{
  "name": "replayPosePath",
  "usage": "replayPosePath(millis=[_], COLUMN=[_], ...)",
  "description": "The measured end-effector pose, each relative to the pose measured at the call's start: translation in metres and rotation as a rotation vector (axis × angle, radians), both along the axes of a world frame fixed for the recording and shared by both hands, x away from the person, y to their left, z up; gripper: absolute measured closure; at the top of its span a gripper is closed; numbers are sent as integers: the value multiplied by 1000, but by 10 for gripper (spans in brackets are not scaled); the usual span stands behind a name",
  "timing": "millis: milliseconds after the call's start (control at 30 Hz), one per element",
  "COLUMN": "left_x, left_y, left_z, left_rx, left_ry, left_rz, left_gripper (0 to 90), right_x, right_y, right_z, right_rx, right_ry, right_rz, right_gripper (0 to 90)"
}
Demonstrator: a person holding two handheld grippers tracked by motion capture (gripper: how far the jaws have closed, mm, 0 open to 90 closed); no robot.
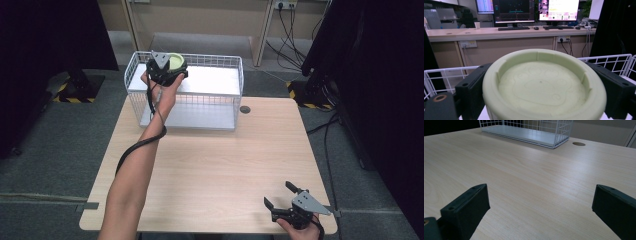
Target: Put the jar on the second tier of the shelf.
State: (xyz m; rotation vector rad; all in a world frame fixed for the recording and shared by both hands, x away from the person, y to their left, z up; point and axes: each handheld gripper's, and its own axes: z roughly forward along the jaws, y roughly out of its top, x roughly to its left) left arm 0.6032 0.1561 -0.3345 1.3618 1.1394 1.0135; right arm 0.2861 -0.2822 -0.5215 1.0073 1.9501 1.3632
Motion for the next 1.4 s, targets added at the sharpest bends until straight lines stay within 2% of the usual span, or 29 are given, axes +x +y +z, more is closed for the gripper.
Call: replayPosePath(millis=[467, 633, 733, 800, 1067, 1167, 1233, 1400], left_x=[3, 4, 5, 6, 6, 4, 2, -2], left_y=[-1, 1, 1, 2, 3, 2, 1, 2], left_z=[-9, -12, -13, -13, -14, -13, -11, -11], left_rx=[-3, -21, -22, -24, -22, -18, -19, -8], left_ry=[26, 34, 32, 45, 30, 21, 6, 3], left_rz=[-3, -2, -8, -20, -33, -21, -45, -48], left_gripper=[112, 111, 110, 109, 106, 6, 2, 1], right_x=[0, 0, 0, 0, 0, 0, 0, 0], right_y=[0, 0, 0, 0, 1, 1, 1, 1], right_z=[0, 0, 0, 0, 0, 0, 0, 0], right_rx=[1, -2, -2, -3, -9, -8, -10, -15], right_ry=[2, 0, -1, -1, -3, -1, -1, -3], right_rz=[0, 1, 1, 1, 3, 4, 5, 5], right_gripper=[15, 15, 15, 15, 15, 15, 15, 15])
